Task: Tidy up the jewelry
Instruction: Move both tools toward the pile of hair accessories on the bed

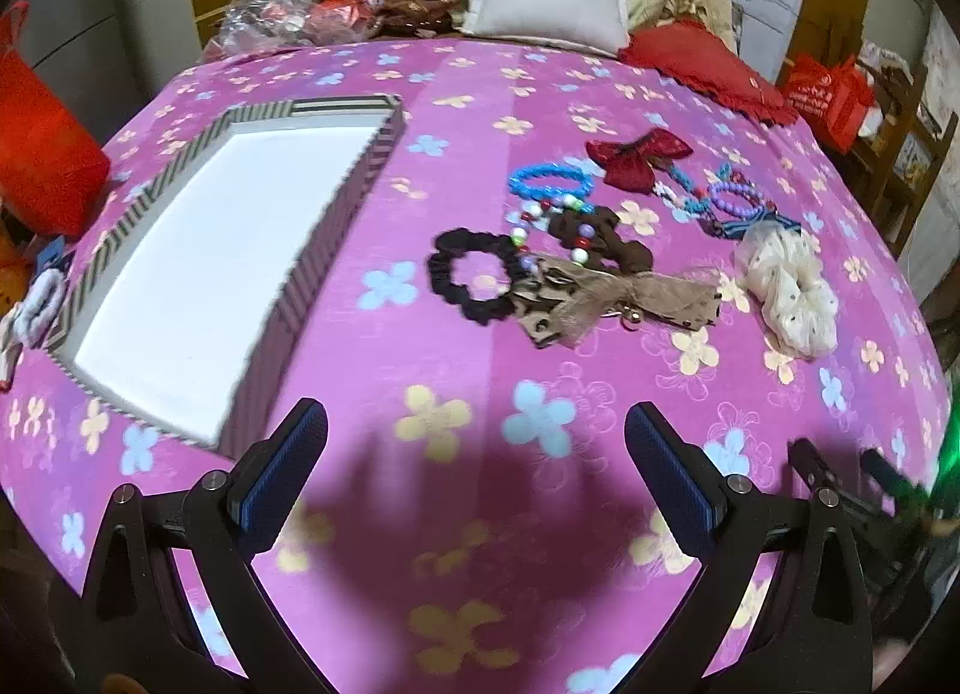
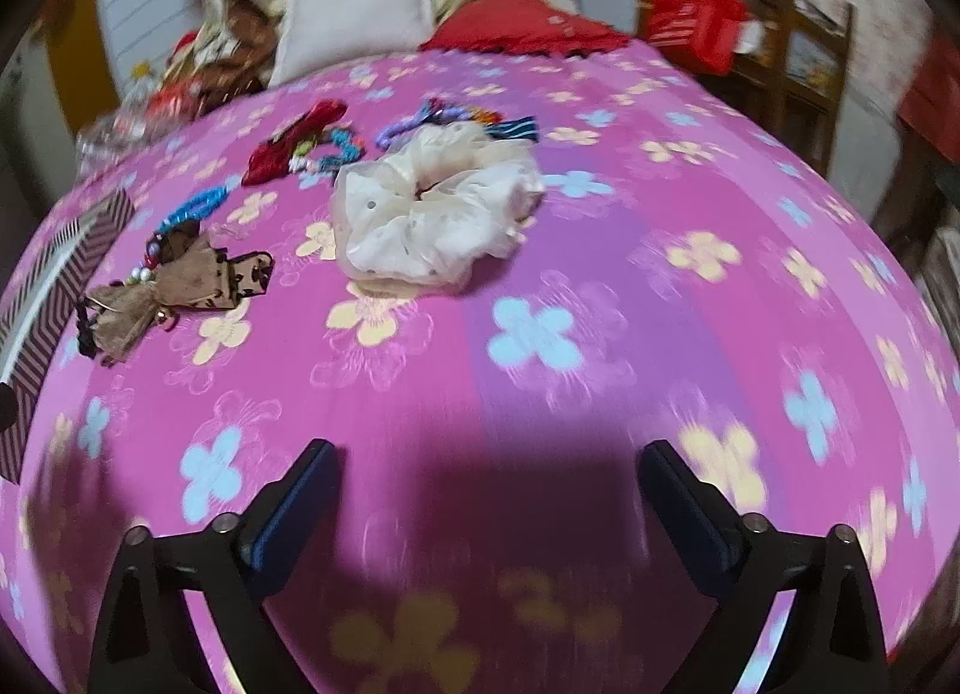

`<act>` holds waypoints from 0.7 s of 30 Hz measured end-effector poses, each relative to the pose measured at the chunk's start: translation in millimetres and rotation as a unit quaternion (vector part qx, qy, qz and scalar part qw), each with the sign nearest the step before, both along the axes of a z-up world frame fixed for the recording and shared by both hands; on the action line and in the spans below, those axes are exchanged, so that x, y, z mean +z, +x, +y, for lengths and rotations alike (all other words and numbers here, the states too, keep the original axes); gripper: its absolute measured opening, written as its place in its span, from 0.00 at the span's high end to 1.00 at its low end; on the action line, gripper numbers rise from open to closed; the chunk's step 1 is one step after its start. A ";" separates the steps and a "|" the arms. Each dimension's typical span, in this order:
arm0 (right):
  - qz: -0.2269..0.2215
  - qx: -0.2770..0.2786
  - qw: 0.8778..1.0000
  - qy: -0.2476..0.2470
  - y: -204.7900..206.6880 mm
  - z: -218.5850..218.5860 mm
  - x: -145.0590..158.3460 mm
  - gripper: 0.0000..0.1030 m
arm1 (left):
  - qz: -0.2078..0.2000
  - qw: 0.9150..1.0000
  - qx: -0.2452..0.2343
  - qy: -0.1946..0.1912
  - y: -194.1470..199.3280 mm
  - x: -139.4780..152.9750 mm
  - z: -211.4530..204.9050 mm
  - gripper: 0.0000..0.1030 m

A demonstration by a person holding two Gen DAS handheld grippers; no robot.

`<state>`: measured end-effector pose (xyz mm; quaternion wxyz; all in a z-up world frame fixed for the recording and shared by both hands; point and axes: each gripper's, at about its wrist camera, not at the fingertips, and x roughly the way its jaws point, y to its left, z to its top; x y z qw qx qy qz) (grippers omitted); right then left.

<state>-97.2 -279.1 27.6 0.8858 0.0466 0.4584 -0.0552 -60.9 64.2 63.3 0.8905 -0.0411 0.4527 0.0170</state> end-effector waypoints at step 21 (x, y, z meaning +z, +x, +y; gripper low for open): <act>-0.089 0.040 0.994 -0.040 -76.8 59.5 80.0 0.11 | -0.064 0.998 -0.011 0.025 -69.1 44.2 12.8 0.03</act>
